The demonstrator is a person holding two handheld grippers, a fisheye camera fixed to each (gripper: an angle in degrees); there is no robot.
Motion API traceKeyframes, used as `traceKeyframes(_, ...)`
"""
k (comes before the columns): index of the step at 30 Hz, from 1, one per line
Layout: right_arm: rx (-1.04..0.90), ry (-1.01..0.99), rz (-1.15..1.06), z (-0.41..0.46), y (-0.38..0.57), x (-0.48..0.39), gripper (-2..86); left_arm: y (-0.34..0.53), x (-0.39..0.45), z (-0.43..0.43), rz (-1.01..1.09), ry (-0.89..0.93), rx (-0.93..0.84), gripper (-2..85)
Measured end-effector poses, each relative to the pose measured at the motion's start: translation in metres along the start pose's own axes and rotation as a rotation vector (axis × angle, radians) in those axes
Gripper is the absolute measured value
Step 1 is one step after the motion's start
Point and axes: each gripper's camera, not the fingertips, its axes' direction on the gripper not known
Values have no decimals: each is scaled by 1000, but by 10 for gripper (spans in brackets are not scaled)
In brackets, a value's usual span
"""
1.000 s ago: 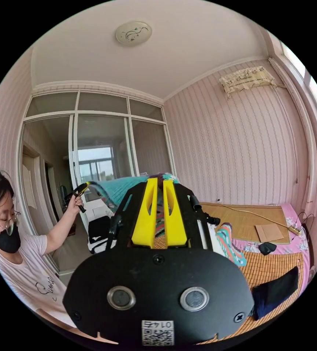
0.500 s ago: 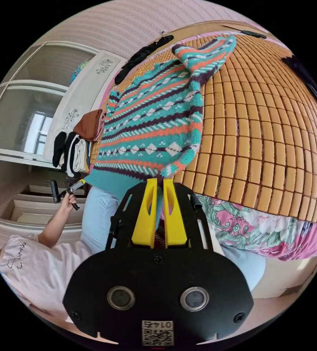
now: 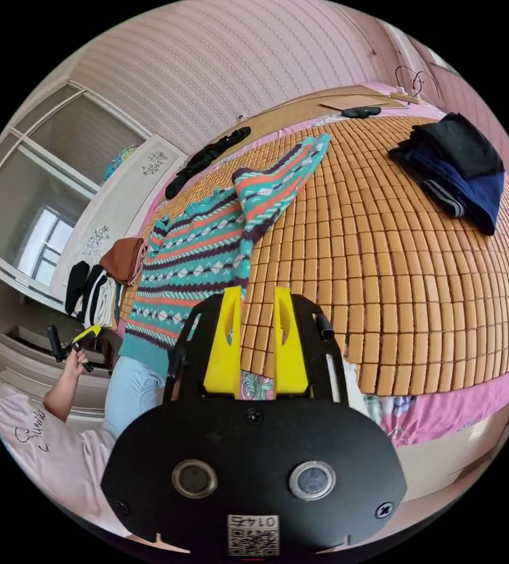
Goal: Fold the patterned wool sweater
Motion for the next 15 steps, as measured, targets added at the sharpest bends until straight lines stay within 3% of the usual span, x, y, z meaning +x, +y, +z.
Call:
traceKeyframes(8, -3, 170, 22, 79, -156, 22, 113, -196, 166, 209, 301, 347, -26, 59)
traceKeyframes(15, 163, 157, 138, 131, -232, 44, 137, -265, 260, 337, 448, 328, -148, 67)
